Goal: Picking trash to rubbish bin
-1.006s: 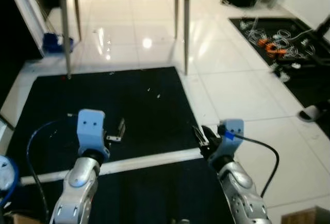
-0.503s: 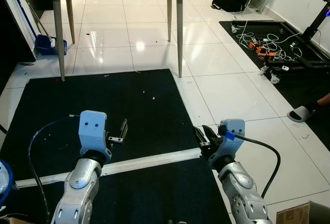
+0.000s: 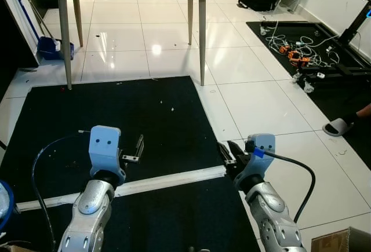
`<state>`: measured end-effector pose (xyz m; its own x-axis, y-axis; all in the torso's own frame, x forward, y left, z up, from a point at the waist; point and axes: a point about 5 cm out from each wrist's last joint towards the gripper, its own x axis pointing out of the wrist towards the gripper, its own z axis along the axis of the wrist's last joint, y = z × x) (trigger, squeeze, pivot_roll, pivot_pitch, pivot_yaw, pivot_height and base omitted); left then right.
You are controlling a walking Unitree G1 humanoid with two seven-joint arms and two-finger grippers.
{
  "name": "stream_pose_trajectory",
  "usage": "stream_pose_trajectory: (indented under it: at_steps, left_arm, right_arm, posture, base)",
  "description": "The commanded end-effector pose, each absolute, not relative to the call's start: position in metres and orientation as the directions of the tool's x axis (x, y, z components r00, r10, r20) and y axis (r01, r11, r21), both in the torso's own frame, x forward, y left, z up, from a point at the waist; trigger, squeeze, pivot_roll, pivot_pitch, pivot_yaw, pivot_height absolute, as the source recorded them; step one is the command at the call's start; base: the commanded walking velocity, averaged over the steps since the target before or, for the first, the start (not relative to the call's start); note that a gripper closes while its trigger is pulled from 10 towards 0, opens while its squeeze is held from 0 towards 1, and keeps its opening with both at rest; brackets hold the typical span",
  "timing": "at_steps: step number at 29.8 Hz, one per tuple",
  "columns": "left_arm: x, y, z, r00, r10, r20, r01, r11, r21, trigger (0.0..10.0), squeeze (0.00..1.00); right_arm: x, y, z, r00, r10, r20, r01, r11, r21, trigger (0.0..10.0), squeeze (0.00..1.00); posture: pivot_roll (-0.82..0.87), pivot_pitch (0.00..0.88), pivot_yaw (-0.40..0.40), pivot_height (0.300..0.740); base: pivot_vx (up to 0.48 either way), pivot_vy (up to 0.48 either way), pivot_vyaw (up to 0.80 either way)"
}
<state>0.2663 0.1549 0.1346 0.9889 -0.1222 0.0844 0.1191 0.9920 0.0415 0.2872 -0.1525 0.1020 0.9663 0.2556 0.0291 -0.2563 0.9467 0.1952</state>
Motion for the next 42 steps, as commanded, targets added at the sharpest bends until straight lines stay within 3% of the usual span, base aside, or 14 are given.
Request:
stream_pose_trajectory:
  at_steps: [1,42]
  left_arm:
    - [0.2624,0.1523,0.1312,0.988,-0.136,0.075,0.133,0.990,0.044,10.0,0.00]
    - [0.2622,0.1495,0.1302,0.985,-0.151,0.077,0.148,0.988,0.054,10.0,0.00]
  right_arm:
    - [0.2844,-0.1545,0.0986,0.966,0.260,0.013,-0.258,0.948,0.187,10.0,0.00]
    - [0.2833,-0.1528,0.0965,0.961,0.276,0.006,-0.273,0.946,0.177,10.0,0.00]
  posture:
    - [0.02,0.142,-0.049,0.740]
    - [0.02,0.132,-0.055,0.740]
  base:
    - [0.255,0.000,0.00]
    - [0.279,0.000,0.00]
